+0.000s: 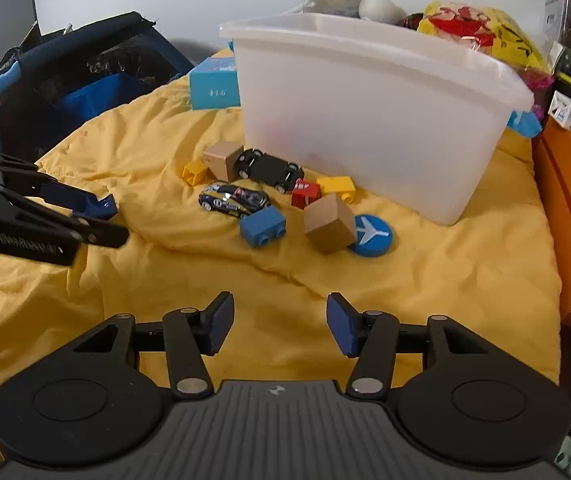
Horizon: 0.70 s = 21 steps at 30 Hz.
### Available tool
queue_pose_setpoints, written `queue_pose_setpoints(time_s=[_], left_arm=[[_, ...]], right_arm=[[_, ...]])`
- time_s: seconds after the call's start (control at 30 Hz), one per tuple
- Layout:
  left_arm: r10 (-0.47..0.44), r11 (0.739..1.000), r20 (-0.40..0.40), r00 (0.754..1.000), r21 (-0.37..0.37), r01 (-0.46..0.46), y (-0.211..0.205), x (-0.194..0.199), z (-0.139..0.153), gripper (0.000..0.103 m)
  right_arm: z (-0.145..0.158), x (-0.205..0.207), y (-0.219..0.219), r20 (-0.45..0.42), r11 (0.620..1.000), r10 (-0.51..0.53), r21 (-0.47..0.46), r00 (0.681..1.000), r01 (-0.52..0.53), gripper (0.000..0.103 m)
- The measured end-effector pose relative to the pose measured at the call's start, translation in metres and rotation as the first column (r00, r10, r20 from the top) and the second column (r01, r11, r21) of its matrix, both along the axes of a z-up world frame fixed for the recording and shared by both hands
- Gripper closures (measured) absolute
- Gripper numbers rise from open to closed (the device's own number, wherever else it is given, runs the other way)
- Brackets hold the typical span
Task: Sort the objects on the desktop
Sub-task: 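Grasp blue curved brick with left tool while right tool grasps small blue brick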
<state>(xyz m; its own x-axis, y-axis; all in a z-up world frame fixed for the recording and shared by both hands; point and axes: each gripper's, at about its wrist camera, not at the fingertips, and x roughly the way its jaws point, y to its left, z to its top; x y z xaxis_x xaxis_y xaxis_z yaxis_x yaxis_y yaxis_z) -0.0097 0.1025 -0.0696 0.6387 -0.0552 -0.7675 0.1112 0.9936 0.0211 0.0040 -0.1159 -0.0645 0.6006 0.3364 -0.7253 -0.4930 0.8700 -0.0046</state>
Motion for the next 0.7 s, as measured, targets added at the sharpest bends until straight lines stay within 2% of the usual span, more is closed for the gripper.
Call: queue_pose_setpoints(time_s=[0.03,0.1,0.17,0.3,0.43,0.53,0.63,0.7], left_arm=[[0.004,1.0,0.001,1.0,0.007,-0.004,0.002,-0.002,0.001,0.045],[-0.003,1.0,0.013,1.0,-0.025,0.004,0.008,-0.006,0.003,0.045],[-0.007,0.999,-0.015,1.0,-0.034,0.007,0.011,-0.004,-0.004,0.045],[-0.048,0.997,-0.083,0.995,-0.071,0.042,0.01,0.002,-0.024,0.063],[-0.05,0.995,-0.072,0.996,-0.092,0.043,0.01,0.0,-0.023,0.064],[-0.057,0.987,-0.075,0.996,-0.157,0.045,0.014,-0.004,-0.018,0.064],[-0.073,0.986,-0.068,0.995,-0.157,0.062,0.013,-0.01,-0.017,0.064],[-0.081,0.985,-0.075,0.994,-0.158,0.069,0.014,-0.011,-0.018,0.064]], right_arm=[[0.0,-0.001,0.0,-0.001,1.0,-0.003,0.004,1.0,0.003,0.048],[-0.001,0.0,0.0,-0.01,1.0,-0.008,0.009,1.0,0.008,0.048],[-0.002,0.003,0.001,-0.016,1.0,-0.014,0.022,1.0,0.014,0.049],[0.003,0.013,0.015,0.009,0.999,0.017,0.034,1.0,-0.017,0.051],[-0.002,0.032,0.033,-0.01,0.998,0.016,0.059,1.0,-0.015,0.051],[-0.011,0.047,0.034,-0.087,0.987,-0.091,0.123,0.992,0.102,0.053],[-0.014,0.053,0.02,-0.163,0.943,-0.175,0.255,0.971,0.213,0.058],[-0.017,0.057,0.016,-0.195,0.915,-0.222,0.297,0.955,0.273,0.065]])
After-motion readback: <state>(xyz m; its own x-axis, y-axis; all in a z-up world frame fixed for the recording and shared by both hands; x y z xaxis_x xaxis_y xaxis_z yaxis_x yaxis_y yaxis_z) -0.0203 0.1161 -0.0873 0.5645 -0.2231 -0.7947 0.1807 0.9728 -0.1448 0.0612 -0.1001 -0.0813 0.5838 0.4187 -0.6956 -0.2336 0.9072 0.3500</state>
